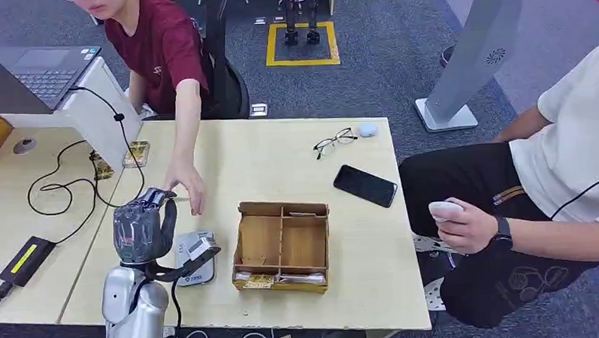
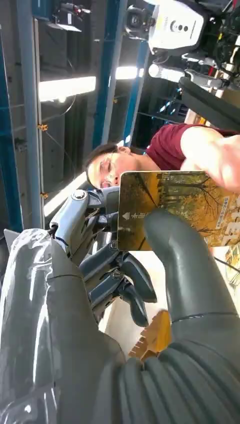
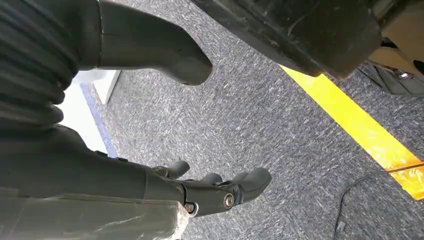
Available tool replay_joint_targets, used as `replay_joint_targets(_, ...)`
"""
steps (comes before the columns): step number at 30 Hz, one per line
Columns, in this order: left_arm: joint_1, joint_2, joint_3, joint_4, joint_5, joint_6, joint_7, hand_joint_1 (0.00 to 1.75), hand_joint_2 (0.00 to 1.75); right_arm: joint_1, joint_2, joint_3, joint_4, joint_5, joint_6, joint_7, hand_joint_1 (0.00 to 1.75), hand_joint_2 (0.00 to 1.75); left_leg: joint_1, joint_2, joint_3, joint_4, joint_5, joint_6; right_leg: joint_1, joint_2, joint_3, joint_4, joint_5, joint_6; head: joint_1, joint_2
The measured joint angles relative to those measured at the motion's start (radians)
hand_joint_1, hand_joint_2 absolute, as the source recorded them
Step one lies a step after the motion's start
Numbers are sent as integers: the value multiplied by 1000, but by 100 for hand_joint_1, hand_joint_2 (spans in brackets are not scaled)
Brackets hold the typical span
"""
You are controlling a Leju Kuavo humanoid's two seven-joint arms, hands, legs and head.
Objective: Pass the card to the sensor for recognition and then transmit it.
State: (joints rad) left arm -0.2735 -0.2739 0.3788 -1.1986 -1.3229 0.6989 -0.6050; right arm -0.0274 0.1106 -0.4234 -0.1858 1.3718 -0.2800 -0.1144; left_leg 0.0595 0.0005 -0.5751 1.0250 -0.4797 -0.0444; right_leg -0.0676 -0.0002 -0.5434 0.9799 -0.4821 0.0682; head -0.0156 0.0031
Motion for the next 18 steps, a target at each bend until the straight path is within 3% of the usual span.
replay_joint_targets(4,-1,0,0,8,35,0,-6,0,175,0,0,0,0,0,-1,0,0,175,0,0,-1,0,0,0,0,0,-1,0,0,0,0,0)
replay_joint_targets(5,-5,0,0,30,93,0,-8,0,175,0,0,0,0,-1,-2,0,0,175,0,0,-1,0,0,0,0,0,-1,0,0,0,0,0)
replay_joint_targets(6,-18,6,-8,94,234,-1,8,0,175,0,0,0,0,-5,-9,0,0,175,0,0,-1,0,0,0,0,0,-1,0,0,0,0,0)
replay_joint_targets(7,-17,21,-59,129,348,-1,73,0,175,0,0,0,0,-15,-12,4,0,175,0,0,-1,0,0,0,0,0,-1,0,0,0,0,0)
replay_joint_targets(10,-4,40,-130,131,466,-54,150,0,175,0,0,0,0,-21,-16,10,0,175,0,0,-1,0,0,0,0,0,-1,0,0,0,0,0)
replay_joint_targets(13,65,90,-257,52,660,-156,145,0,175,3,0,-5,0,-38,-22,8,0,175,0,1,-2,0,-1,0,0,1,-2,0,0,0,0,0)
replay_joint_targets(18,222,194,-437,-172,752,-217,87,0,175,12,0,-19,0,-56,-28,-3,0,175,0,1,-3,0,-2,-1,0,1,-3,0,-1,0,0,0)
